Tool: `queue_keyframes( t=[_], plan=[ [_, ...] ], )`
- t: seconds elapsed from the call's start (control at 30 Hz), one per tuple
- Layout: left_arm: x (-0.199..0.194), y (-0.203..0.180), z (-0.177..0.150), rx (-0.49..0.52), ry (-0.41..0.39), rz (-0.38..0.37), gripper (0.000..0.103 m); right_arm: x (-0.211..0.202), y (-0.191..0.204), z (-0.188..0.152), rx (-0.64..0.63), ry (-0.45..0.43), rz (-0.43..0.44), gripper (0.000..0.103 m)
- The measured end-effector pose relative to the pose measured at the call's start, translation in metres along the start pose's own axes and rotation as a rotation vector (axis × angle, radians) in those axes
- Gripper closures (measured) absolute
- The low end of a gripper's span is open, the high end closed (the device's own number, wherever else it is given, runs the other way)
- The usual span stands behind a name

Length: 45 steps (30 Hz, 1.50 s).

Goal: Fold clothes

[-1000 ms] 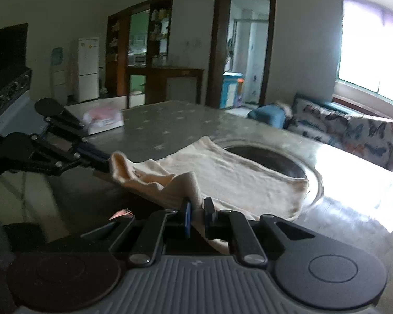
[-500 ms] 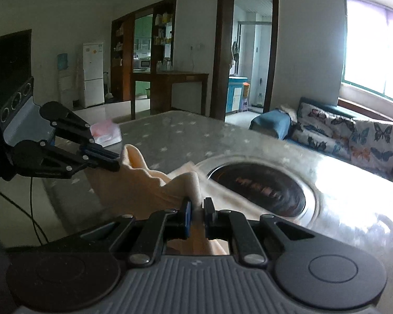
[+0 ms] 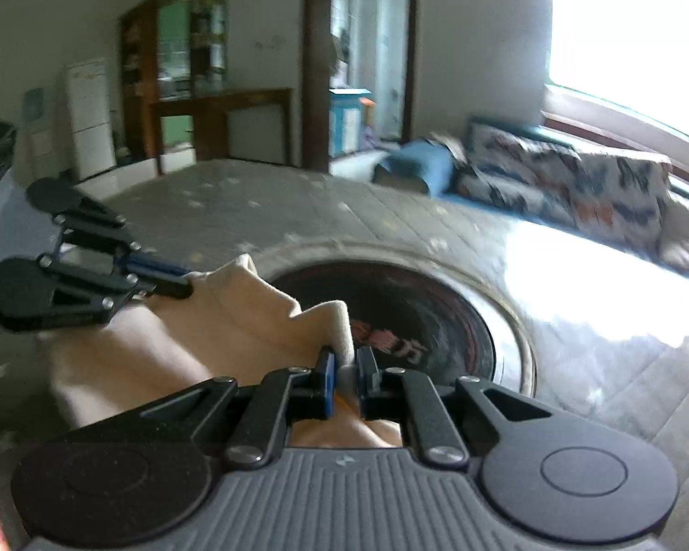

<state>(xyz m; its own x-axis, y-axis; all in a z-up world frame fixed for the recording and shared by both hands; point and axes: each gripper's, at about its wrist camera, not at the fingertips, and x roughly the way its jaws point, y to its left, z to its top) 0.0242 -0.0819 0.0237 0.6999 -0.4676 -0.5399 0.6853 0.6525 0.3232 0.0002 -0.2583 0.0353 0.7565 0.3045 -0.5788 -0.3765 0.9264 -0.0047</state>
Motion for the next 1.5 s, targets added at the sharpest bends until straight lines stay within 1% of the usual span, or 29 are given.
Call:
queue_keyframes(
  t=[0.1,0.17,0.23,0.27,0.37,0.47,0.53,0.6,0.7,0.73,0.8,0.83,0.9,1.0,1.07,1.17,1.23,1.3,1.4,1.5],
  plan=[
    [0.026,0.003,-0.006,-0.026,0.039,0.016,0.097,0.022,-0.004,-0.008,0.036,0.036,-0.016,0.094],
    [0.038,0.004,-0.009,-0.045,0.058,0.023,0.094,0.030,-0.005,-0.013,0.048,0.067,-0.015,0.093],
    [0.037,0.006,-0.009,-0.061,0.056,0.028,0.092,0.034,-0.005,-0.017,0.054,0.087,-0.021,0.087],
    [0.036,0.007,-0.009,-0.068,0.056,0.034,0.087,0.032,-0.007,-0.017,0.059,0.086,-0.020,0.086],
    [0.028,0.012,-0.007,-0.097,0.049,0.069,0.081,0.022,-0.013,-0.016,0.079,0.076,-0.028,0.085],
    [0.008,0.013,-0.001,-0.139,0.016,0.091,0.081,0.009,-0.018,-0.011,0.083,0.047,-0.041,0.085],
    [-0.011,0.009,0.003,-0.164,-0.025,0.068,0.081,0.000,-0.017,-0.006,0.084,0.030,-0.027,0.085],
    [-0.029,-0.002,0.005,-0.168,-0.056,0.033,0.081,-0.007,-0.013,-0.006,0.085,0.023,-0.004,0.085],
    [-0.049,-0.024,-0.002,-0.133,-0.076,-0.026,0.081,-0.014,0.000,-0.014,0.065,0.041,0.038,0.085],
    [-0.054,-0.031,-0.005,-0.119,-0.079,-0.044,0.080,-0.013,0.003,-0.018,0.049,0.052,0.032,0.085],
    [-0.056,-0.042,-0.014,-0.101,-0.053,-0.065,0.080,-0.010,0.006,-0.025,0.028,0.070,0.010,0.085],
    [-0.057,-0.047,-0.019,-0.092,-0.038,-0.074,0.079,-0.008,0.004,-0.030,0.034,0.081,-0.020,0.085],
    [-0.057,-0.051,-0.030,-0.103,-0.010,-0.075,0.080,-0.013,-0.006,-0.036,0.101,0.077,-0.030,0.085],
    [-0.064,-0.044,-0.034,-0.152,-0.023,-0.072,0.079,-0.033,-0.004,-0.037,0.131,0.030,-0.030,0.085],
    [-0.067,-0.038,-0.035,-0.175,-0.034,-0.062,0.079,-0.053,0.007,-0.040,0.100,0.002,-0.025,0.085],
    [-0.068,-0.033,-0.037,-0.194,-0.037,-0.058,0.079,-0.074,0.023,-0.054,0.087,-0.005,0.016,0.085],
    [-0.068,-0.034,-0.041,-0.193,-0.028,-0.065,0.079,-0.081,0.029,-0.064,0.088,0.004,0.018,0.085],
    [-0.066,-0.033,-0.043,-0.200,-0.021,-0.070,0.079,-0.085,0.029,-0.076,0.116,0.023,0.008,0.085],
    [-0.069,-0.027,-0.043,-0.234,-0.023,-0.084,0.079,-0.092,0.021,-0.080,0.162,0.008,0.031,0.085],
    [-0.080,-0.009,-0.040,-0.304,-0.063,-0.076,0.078,-0.100,0.002,-0.070,0.240,-0.047,0.033,0.085]
  ],
)
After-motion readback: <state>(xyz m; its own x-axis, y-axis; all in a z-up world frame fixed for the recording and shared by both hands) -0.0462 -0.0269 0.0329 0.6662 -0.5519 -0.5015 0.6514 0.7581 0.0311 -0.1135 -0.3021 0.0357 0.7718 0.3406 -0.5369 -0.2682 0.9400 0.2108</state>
